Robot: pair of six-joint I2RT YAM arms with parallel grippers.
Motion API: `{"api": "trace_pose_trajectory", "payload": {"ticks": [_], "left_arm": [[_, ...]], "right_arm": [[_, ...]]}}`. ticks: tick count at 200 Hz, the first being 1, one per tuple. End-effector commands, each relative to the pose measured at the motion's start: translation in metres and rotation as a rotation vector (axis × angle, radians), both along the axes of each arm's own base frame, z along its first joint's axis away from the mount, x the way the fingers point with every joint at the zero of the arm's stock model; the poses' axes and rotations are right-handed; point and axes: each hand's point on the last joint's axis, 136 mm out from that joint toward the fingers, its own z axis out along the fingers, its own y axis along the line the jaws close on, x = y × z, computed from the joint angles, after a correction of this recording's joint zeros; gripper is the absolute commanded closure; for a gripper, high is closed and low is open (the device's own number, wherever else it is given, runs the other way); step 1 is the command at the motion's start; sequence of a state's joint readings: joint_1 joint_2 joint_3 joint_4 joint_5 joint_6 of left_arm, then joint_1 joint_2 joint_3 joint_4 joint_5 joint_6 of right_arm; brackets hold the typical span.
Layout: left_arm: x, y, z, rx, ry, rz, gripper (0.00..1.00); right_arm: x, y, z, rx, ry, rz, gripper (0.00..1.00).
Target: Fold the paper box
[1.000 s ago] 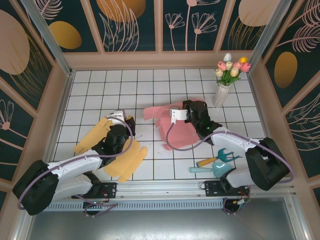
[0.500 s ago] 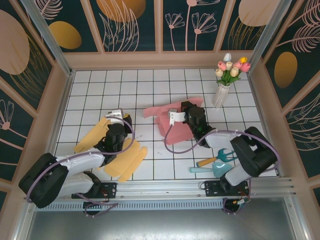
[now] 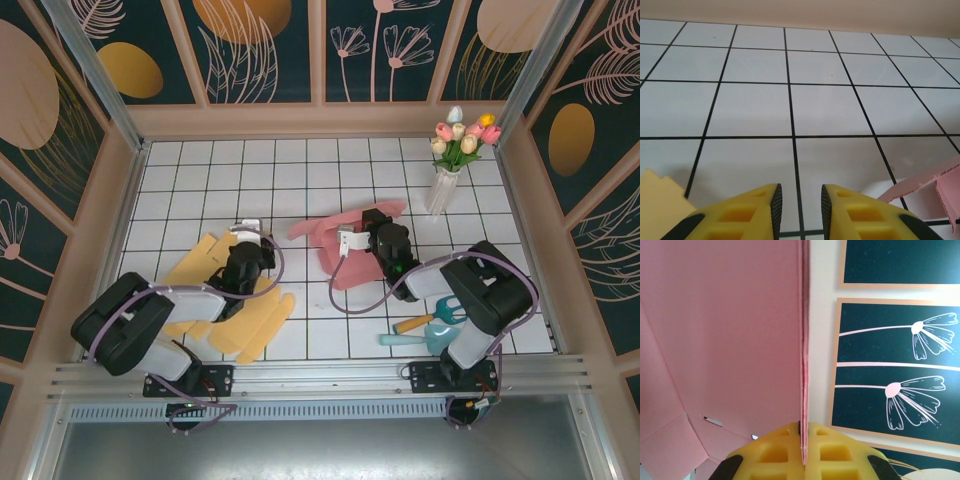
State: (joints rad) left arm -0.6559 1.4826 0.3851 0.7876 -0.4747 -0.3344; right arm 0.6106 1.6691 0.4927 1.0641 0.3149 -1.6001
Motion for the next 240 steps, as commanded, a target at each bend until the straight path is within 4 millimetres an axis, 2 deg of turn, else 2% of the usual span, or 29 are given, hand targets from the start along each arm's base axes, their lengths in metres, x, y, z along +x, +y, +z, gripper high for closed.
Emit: {"api": "trace_pose_trajectory", "payload": {"ticks": [1,44,85,111,166,191,194,198,240], "left_arm": [[0.015,-0.009,0.018,-0.008,-0.07,-0.013,0.71],[0.026,-0.034,0.015,0.018,-0.084,-0.123,0.71],[0.016,-0.071,0.006,-0.027,-0.058,-0.332,0.71],[0.014,-0.077,-0.003,-0.021,-0.035,-0.368,0.71],[0.011,-0.093,-0.004,-0.061,-0.019,-0.442,0.66],[0.004,-0.102,-0.002,-0.098,-0.01,-0.501,0.65],[0.002,-0.103,-0.013,-0.095,0.014,-0.509,0.65],[0.0,-0.104,-0.014,-0.1,0.019,-0.518,0.65],[-0.01,-0.114,-0.014,-0.154,0.035,-0.585,0.64]], "right_arm": [[0.0,-0.002,-0.002,-0.012,-0.018,-0.008,1.0],[0.0,0.003,-0.007,-0.004,0.01,0.006,1.0],[0.004,0.003,-0.011,-0.003,0.037,-0.004,1.0],[0.007,0.002,-0.014,-0.007,0.034,-0.014,1.0],[0.01,0.003,-0.026,-0.02,0.04,-0.021,1.0],[0.011,0.003,-0.031,-0.022,0.046,-0.025,1.0],[0.011,0.003,-0.032,-0.024,0.046,-0.025,1.0],[0.011,0.003,-0.032,-0.023,0.047,-0.024,1.0],[0.014,0.005,-0.031,-0.003,0.051,-0.029,1.0]]}}
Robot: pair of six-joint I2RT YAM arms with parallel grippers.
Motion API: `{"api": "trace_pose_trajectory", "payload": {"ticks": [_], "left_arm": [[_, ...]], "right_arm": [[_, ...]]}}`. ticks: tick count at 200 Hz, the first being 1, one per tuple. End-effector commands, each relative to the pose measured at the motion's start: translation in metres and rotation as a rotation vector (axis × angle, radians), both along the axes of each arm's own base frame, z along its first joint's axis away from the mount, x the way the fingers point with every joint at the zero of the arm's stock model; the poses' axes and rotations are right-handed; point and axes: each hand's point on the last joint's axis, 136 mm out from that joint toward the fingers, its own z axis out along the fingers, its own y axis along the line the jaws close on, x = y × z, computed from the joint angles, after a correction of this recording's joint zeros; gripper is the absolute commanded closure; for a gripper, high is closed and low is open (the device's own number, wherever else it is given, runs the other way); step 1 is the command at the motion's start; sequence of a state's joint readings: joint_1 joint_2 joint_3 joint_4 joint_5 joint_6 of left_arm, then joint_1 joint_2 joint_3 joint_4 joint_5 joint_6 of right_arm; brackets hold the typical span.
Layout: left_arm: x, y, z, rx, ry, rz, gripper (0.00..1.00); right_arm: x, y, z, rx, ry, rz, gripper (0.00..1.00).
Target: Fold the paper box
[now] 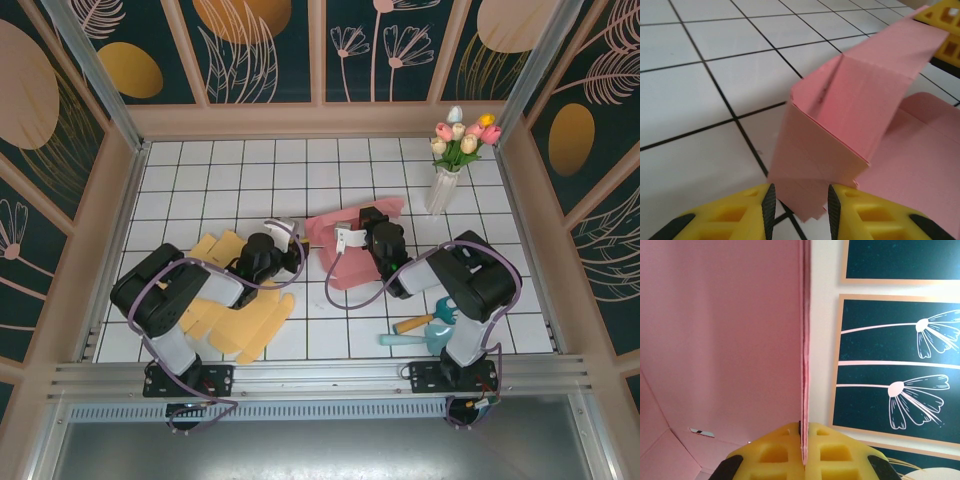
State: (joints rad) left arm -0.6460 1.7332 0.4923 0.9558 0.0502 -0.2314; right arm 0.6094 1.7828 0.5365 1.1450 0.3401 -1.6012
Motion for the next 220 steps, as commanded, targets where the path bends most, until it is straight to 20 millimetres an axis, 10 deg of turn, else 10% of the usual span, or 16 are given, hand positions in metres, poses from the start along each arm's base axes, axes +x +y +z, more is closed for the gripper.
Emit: {"api": "trace_pose_trajectory", "payload": {"ticks": [1,220], "left_arm": [[-0.004,-0.014,0.011,-0.078,-0.007,-0.069,0.64],[-0.011,-0.036,0.012,-0.254,0.048,-0.144,0.65]], "right_arm": [[-0.001,0.001,-0.019,-0.004,0.063,-0.004,1.0],[-0.001,0.0,-0.029,0.018,0.083,0.003,1.0]]}}
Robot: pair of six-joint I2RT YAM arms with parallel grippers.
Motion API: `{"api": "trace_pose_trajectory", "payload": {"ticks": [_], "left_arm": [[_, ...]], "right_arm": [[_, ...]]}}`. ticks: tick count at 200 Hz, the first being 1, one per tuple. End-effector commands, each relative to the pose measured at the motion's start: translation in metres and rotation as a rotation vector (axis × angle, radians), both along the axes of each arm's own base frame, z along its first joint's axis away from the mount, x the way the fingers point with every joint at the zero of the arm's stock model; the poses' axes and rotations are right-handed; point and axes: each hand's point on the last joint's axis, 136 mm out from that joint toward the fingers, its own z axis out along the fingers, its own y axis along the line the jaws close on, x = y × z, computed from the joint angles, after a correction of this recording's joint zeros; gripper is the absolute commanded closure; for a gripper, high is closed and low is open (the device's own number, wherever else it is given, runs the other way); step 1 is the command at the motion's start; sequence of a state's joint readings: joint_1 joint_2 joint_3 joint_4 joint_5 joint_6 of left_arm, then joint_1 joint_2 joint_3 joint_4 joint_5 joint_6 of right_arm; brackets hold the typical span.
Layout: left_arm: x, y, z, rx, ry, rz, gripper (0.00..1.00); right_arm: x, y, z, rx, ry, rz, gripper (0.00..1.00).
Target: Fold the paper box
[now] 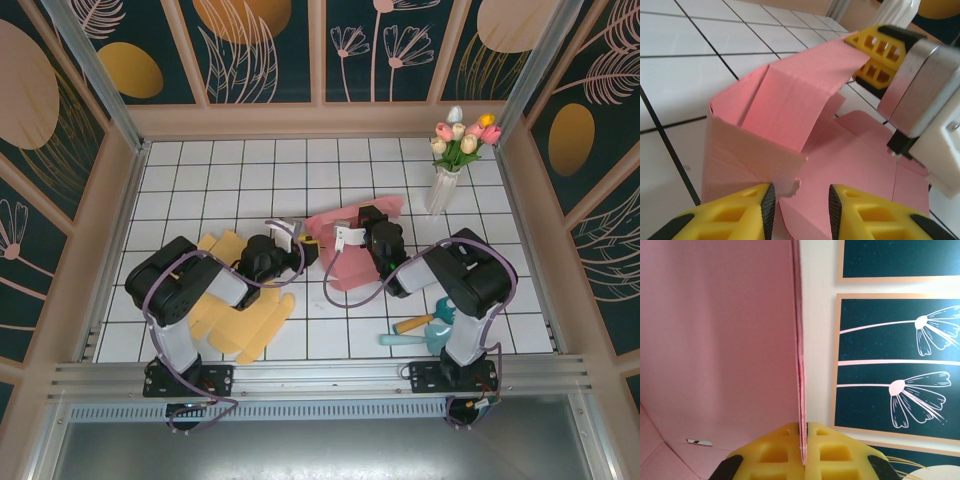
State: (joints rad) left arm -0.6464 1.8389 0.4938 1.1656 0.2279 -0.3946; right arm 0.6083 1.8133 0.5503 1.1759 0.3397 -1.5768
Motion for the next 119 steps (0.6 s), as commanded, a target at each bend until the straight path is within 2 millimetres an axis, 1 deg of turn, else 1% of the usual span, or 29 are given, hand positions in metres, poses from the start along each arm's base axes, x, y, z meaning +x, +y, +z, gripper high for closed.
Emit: {"api": "trace_pose_trajectory", "payload": {"ticks": [1,28,59,74,79,80,83,119], "left_arm": [[0.001,-0.007,0.005,-0.038,-0.011,-0.022,0.65],[0.003,-0.005,0.007,-0.031,-0.017,-0.005,0.66],[0.006,0.014,0.014,0.027,-0.045,0.079,0.65],[0.003,0.02,0.012,0.068,-0.038,0.092,0.65],[0.0,0.023,0.004,0.093,-0.021,0.093,0.65],[0.0,0.023,0.009,0.087,-0.032,0.095,0.65],[0.0,0.025,0.013,0.088,-0.042,0.1,0.65],[-0.008,0.062,0.008,0.166,-0.079,0.225,0.64]], "right_arm": [[-0.005,-0.003,-0.028,-0.014,0.088,0.008,1.0],[-0.005,-0.005,-0.031,-0.016,0.095,0.005,1.0],[-0.004,-0.009,-0.032,-0.012,0.099,0.001,1.0],[-0.004,-0.009,-0.033,-0.01,0.1,0.001,1.0],[-0.004,-0.009,-0.033,-0.01,0.1,0.001,1.0],[-0.004,-0.009,-0.032,-0.01,0.099,0.002,1.0],[-0.004,-0.009,-0.033,-0.01,0.1,0.002,1.0],[-0.005,-0.01,-0.034,-0.025,0.1,0.005,1.0]]}}
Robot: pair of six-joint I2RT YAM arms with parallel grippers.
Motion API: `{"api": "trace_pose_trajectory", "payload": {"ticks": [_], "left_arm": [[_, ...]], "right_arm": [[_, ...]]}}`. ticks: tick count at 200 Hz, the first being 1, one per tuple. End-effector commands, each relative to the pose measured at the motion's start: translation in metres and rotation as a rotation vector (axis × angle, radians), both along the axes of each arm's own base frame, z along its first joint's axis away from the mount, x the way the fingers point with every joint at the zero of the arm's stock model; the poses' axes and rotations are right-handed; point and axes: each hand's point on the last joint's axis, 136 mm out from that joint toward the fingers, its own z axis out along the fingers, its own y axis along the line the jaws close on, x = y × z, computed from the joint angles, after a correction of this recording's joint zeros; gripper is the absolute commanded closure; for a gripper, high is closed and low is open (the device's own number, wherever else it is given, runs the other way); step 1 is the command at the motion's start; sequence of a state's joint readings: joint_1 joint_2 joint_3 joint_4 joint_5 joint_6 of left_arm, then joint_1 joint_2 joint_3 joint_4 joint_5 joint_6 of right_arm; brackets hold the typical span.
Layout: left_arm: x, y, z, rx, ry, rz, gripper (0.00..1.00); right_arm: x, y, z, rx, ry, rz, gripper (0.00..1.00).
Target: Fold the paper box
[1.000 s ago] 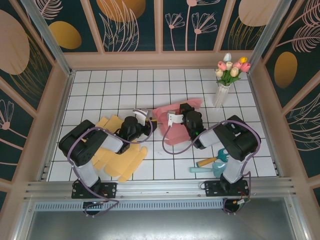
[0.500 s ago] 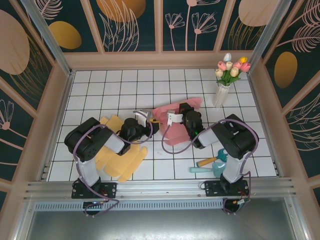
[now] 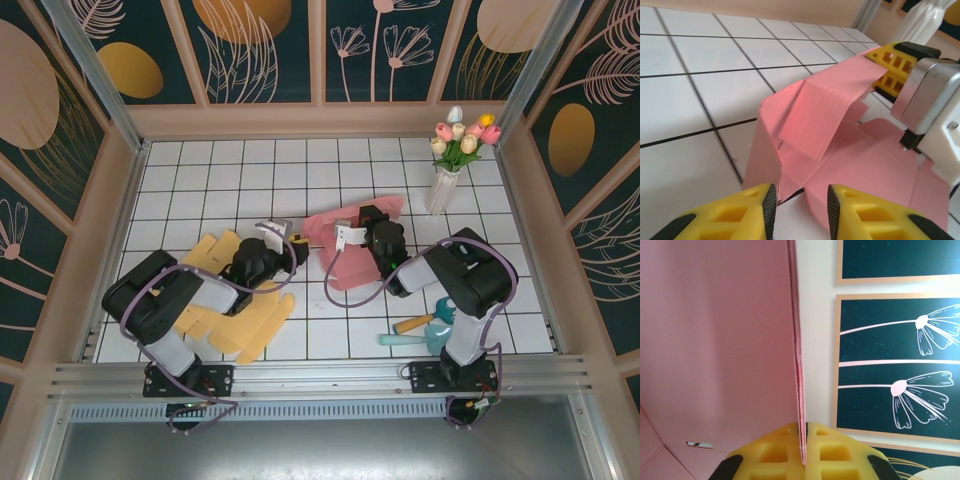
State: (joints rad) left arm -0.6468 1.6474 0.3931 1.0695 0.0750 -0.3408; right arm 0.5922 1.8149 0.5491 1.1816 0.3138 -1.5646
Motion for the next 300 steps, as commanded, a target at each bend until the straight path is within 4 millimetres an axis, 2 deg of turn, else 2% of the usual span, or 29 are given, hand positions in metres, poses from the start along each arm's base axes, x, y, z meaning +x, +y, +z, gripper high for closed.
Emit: {"api": "trace_pose_trajectory", "payload": {"ticks": [1,24,55,66,88,130,145,149,166,196,233,300], "left_arm": [[-0.002,0.027,-0.01,0.096,-0.019,0.098,0.65],[-0.003,0.036,-0.011,0.148,-0.029,0.123,0.65],[-0.016,0.043,0.012,0.068,-0.101,0.114,0.64],[-0.007,0.049,0.01,0.105,-0.094,0.167,0.64],[0.025,0.06,-0.003,0.182,-0.023,0.299,0.63],[0.041,0.032,-0.013,0.202,-0.037,0.191,0.59],[0.04,0.017,-0.014,0.193,-0.034,0.113,0.58],[0.038,0.014,-0.025,0.206,-0.012,0.092,0.57],[0.031,0.004,-0.027,0.183,-0.013,0.024,0.56],[0.026,-0.008,-0.027,0.161,-0.012,-0.044,0.54],[0.032,-0.021,-0.028,0.138,0.002,-0.085,0.54],[0.031,-0.036,-0.024,0.054,0.019,-0.134,0.54]], "right_arm": [[-0.007,-0.008,-0.034,-0.043,0.097,-0.002,1.0],[-0.009,-0.007,-0.036,-0.054,0.098,0.002,1.0],[-0.01,-0.006,-0.037,-0.055,0.103,0.006,1.0],[-0.009,-0.007,-0.038,-0.059,0.103,0.006,1.0],[-0.01,-0.005,-0.038,-0.073,0.099,0.017,1.0],[-0.013,-0.003,-0.038,-0.08,0.101,0.029,1.0],[-0.012,-0.003,-0.037,-0.079,0.1,0.03,1.0],[-0.012,-0.003,-0.038,-0.08,0.101,0.029,1.0],[-0.012,-0.003,-0.037,-0.078,0.101,0.03,1.0],[-0.011,-0.003,-0.041,-0.083,0.112,0.03,1.0],[-0.013,-0.003,-0.042,-0.088,0.108,0.034,1.0],[-0.013,-0.001,-0.043,-0.088,0.108,0.036,1.0]]}}
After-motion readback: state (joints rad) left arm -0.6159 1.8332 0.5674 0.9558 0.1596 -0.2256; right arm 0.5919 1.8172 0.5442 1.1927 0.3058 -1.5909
